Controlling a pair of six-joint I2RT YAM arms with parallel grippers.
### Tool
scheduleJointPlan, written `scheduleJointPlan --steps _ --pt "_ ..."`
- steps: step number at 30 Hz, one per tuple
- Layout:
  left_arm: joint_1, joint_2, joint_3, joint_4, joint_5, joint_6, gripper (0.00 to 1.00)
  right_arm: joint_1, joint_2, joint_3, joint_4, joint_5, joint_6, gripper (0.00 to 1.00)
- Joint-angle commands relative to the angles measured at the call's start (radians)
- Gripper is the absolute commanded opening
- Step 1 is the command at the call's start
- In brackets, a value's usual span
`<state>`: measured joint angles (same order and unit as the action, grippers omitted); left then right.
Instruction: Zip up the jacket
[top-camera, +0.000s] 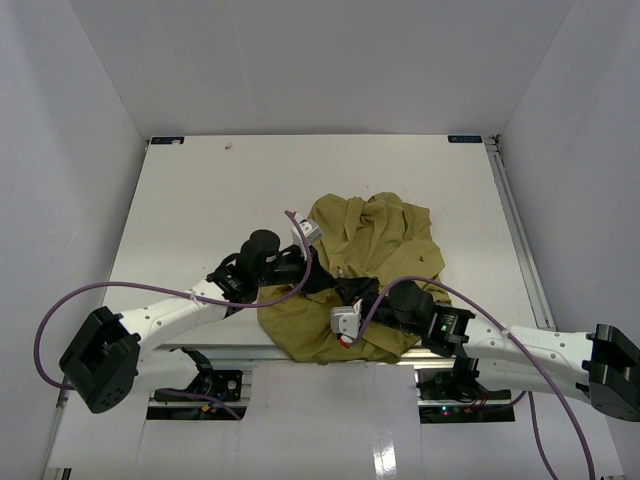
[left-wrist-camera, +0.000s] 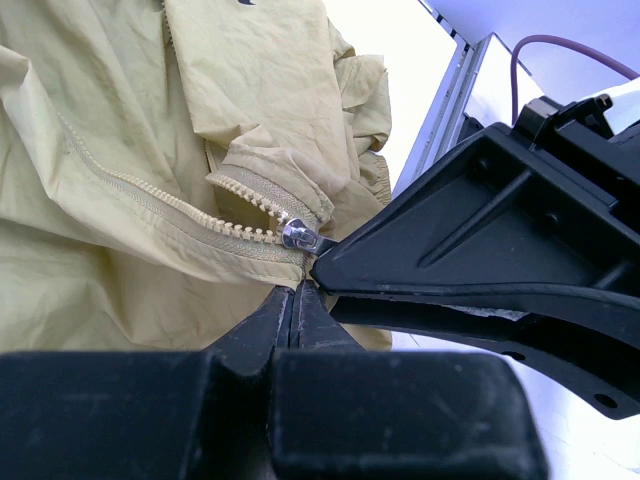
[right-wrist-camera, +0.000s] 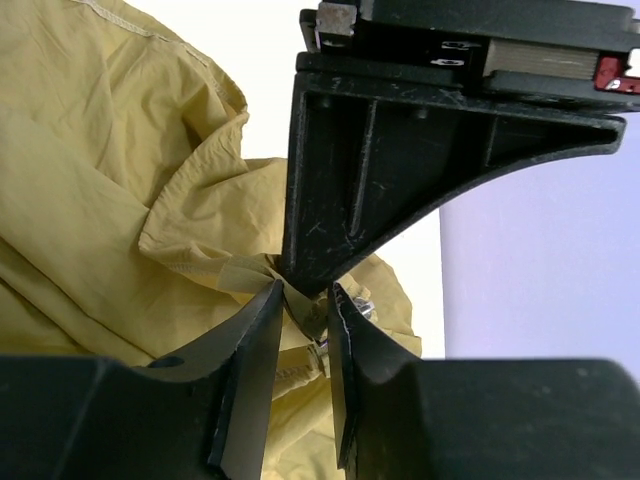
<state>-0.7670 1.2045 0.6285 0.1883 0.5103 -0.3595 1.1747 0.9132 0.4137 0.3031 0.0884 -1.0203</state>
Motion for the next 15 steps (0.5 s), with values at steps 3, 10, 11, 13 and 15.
scheduleJointPlan --steps 3,10,11,13,15 --pt "0.000 -0.008 0.016 0.001 0.019 0.002 0.00 0.005 -0.046 -0.001 0.080 0.046 0.011 0.16" --pt "0.000 -0.006 0.017 0.002 0.019 0.002 0.00 0.006 -0.058 0.001 0.083 0.095 0.022 0.08" --pt "0.000 -0.006 0.017 0.002 0.019 0.002 0.00 0.005 -0.057 0.002 0.082 0.106 0.024 0.08" --pt "0.000 -0.008 0.017 0.001 0.019 0.004 0.00 0.005 -0.056 0.005 0.076 0.118 0.034 0.08" --pt "0.000 -0.010 0.017 0.000 0.019 0.005 0.00 0.006 -0.054 0.012 0.078 0.130 0.045 0.08"
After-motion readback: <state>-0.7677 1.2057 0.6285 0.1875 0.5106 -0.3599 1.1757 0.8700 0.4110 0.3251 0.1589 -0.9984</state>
